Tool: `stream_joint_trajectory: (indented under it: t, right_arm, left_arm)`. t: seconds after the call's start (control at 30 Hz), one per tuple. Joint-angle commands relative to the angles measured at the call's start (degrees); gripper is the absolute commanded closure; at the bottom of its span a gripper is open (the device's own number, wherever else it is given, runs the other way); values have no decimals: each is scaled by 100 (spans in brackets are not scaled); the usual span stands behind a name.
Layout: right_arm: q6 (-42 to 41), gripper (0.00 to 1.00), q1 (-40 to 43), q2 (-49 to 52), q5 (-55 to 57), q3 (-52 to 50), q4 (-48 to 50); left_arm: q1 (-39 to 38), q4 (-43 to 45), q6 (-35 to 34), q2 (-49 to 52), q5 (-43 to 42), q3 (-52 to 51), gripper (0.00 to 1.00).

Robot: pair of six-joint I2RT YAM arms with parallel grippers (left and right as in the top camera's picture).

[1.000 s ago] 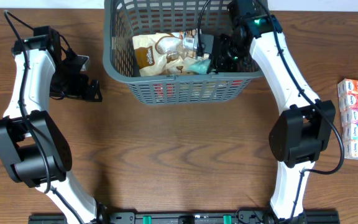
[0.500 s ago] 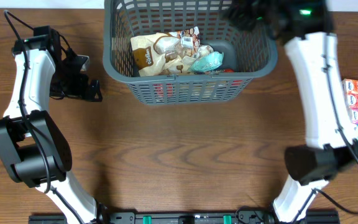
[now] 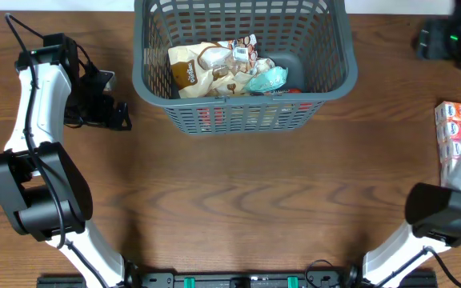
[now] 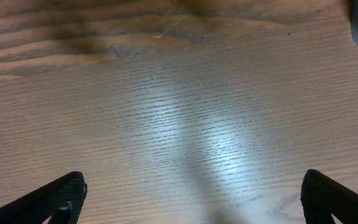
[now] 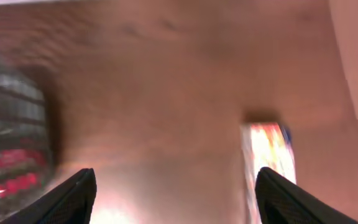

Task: Pack container
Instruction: 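Move the right gripper to the Kleenex tissue packs and grasp them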

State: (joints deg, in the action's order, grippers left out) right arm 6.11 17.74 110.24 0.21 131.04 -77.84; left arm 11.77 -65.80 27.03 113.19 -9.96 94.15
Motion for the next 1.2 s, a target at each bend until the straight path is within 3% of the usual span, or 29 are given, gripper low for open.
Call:
stream_joint_trajectory:
  t: [0.0,0.23,0.4,0.73,0.93,1.1,1.17]
  right_arm:
    - [-568,27,557,-4,85,4,-334]
    - [-94,23,1683,4,57,-28,-1134]
    - [1502,20,2299,7,-378,-273,-1353]
    - [3244,19,3141,149,-817,-1700,-122]
    - [3268,19,3104,415,-833,-2328,955]
    - [3254,18,2983,868,-863,-2583,1233]
    - [3250,13,2931,1132,-866,-2590,1233]
  left_arm:
    - [-13,-15,-31,-4,-13,-9,1]
    - [-13,-11,-33,-4,-13,-9,1]
    - [-13,24,-140,-4,-13,-9,1]
    - [-61,35,-144,-4,-13,-9,1]
    - [-98,33,-205,-4,-13,-9,1]
    - [-136,52,-208,-4,-13,-9,1]
    - [-146,52,-236,-4,-13,-9,1]
